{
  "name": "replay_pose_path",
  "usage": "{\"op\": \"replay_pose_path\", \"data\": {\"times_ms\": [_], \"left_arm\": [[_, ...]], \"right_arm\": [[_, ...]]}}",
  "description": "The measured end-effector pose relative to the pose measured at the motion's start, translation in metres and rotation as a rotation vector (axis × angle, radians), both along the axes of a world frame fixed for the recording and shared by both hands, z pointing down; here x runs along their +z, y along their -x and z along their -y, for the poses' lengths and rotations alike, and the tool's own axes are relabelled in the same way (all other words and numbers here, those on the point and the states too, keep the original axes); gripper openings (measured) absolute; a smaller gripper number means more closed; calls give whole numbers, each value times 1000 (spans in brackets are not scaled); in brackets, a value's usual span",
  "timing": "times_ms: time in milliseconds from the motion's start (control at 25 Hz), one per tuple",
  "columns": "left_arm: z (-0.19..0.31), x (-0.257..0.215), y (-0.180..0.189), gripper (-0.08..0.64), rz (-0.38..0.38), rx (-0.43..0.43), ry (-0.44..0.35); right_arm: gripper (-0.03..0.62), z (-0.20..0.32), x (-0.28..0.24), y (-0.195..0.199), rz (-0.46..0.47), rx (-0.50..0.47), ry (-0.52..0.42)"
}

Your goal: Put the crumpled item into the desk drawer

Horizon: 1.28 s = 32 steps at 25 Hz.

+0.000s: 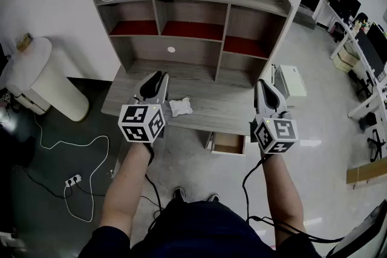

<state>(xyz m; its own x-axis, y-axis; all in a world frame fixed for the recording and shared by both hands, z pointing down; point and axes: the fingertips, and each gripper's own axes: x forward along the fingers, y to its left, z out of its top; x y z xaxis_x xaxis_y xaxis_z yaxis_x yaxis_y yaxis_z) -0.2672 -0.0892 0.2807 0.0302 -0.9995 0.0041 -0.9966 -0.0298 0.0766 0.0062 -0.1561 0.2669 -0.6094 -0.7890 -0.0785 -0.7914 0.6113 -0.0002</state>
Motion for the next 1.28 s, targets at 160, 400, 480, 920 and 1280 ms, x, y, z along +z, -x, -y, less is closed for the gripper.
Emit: {"op": "replay_pose_path", "data": {"times_ms": [160, 400, 480, 920, 1280], "left_arm": [[2, 0, -4, 71, 3, -6, 6], [0, 4, -12, 71, 14, -23, 17], [-2, 8, -15, 71, 22, -30, 31], [-14, 75, 0, 71, 60, -120, 201], [10, 172, 23, 71, 140, -48, 392]], "right_arm": [[5, 2, -1, -5, 0, -9, 2], [6, 2, 7, -10, 0, -44, 16], [6, -2, 4, -10, 14, -63, 15], [6, 2, 46, -17, -24, -139, 60], [6, 19, 87, -17, -36, -74, 155]]}}
